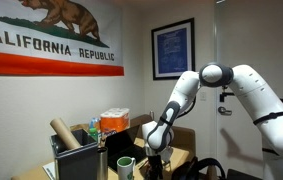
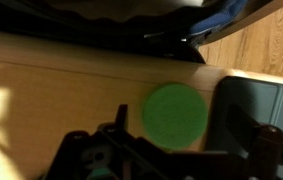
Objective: Pick up the green lid from the table and place it on top of the jar on the left, place the jar inside the grey bin
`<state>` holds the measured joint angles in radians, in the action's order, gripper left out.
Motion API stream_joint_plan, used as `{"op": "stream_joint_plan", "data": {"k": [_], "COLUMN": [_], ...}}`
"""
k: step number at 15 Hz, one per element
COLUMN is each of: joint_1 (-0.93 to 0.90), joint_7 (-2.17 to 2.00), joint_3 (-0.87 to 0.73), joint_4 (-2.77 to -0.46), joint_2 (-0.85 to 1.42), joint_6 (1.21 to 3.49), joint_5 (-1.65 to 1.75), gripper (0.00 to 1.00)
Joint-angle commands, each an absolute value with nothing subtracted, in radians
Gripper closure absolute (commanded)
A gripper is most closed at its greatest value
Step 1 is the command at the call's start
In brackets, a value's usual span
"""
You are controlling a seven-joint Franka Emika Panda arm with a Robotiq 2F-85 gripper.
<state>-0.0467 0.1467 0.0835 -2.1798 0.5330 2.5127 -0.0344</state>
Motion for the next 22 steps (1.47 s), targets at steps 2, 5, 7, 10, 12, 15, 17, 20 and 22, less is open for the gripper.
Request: {"op": "stream_joint_plan", "data": {"k": [2,5,7,10,12,15,17,20,22], "joint_1": [-0.057,-0.058,-0.061,-0.062,-0.064,-0.062,-0.055,-0.062,-0.060], "joint_7": [0.108,0.096,0.094,0.091,0.088,0.093,0.102,0.093,0.104], "joint_3": [0.075,0.074,0.072,0.069,0.067,0.071,0.078,0.072,0.079], "joint_4": [-2.174,-2.174,-2.175,-2.177,-2.177,-2.182,-2.191,-2.203,-2.194], "joint_2": [0.539,0.543,0.544,0.544,0.541,0.518,0.471,0.366,0.293], "joint_6": [2.528,2.526,2.526,2.527,2.526,2.514,2.478,2.397,2.294], "joint_5": [-0.018,-0.014,-0.009,-0.005,-0.002,-0.005,-0.011,0.004,0.006], "gripper": [0.00,0.00,0.26,0.49,0.60,0.60,0.60,0.60,0.60]}}
